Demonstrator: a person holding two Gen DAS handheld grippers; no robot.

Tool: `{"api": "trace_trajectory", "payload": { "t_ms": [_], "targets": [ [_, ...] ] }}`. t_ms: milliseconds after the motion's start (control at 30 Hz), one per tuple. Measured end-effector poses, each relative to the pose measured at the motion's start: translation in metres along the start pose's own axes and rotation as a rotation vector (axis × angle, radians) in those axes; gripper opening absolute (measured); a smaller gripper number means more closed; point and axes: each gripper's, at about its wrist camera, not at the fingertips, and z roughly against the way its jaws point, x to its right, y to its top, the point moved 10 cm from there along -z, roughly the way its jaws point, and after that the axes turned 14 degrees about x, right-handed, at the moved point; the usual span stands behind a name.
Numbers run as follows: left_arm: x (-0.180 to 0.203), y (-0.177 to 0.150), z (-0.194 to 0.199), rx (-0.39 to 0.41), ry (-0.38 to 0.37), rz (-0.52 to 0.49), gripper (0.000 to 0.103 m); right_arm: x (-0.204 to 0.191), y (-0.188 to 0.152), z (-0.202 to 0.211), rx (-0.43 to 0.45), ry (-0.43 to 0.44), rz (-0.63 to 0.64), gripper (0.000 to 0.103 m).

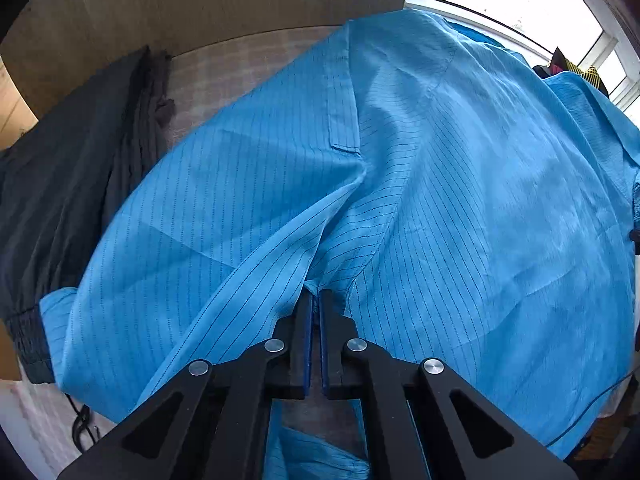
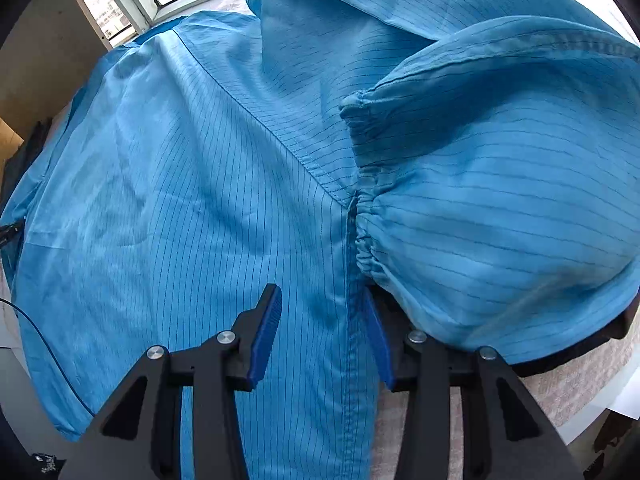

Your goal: Fold clothes

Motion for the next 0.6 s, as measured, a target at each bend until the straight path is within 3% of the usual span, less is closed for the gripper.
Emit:
{"api": "trace_trajectory", "payload": {
  "t_ms": [33, 100, 167, 333, 500, 600],
  "targets": [
    [-0.009, 0.003, 0.002, 0.012, 0.041, -0.017, 0.002, 0.005, 0.005, -0.004, 0.006, -0.035, 0.004, 0.041],
    [-0.019, 0.008, 0.005, 0.015, 0.013, 0.02, 0.004, 0.013, 0.009, -0.013, -0.008, -0.068, -0.014, 0.041],
    [-0.026, 0.007, 0.002, 0.006, 0.039, 0.009, 0.005, 0.019, 0.012, -0.022, -0.021, -0.092, -0.025, 0.041],
    [0.006, -0.013, 0.02, -0.041, -0.069, -0.058, 0.019, 0.021, 0.015, -0.025, -0.016, -0.103, -0.014, 0.041],
    [0.03, -0.056, 0.091, -0.004, -0.139, -0.043, 0.019, 0.026, 0.012, -0.012, -0.007, -0.068, -0.061, 0.041],
    [0.065, -0.103, 0.117, -0.043, -0.225, -0.051, 0.019, 0.02, 0.01, 0.015, 0.052, -0.078, -0.056, 0.041]
  ]
}}
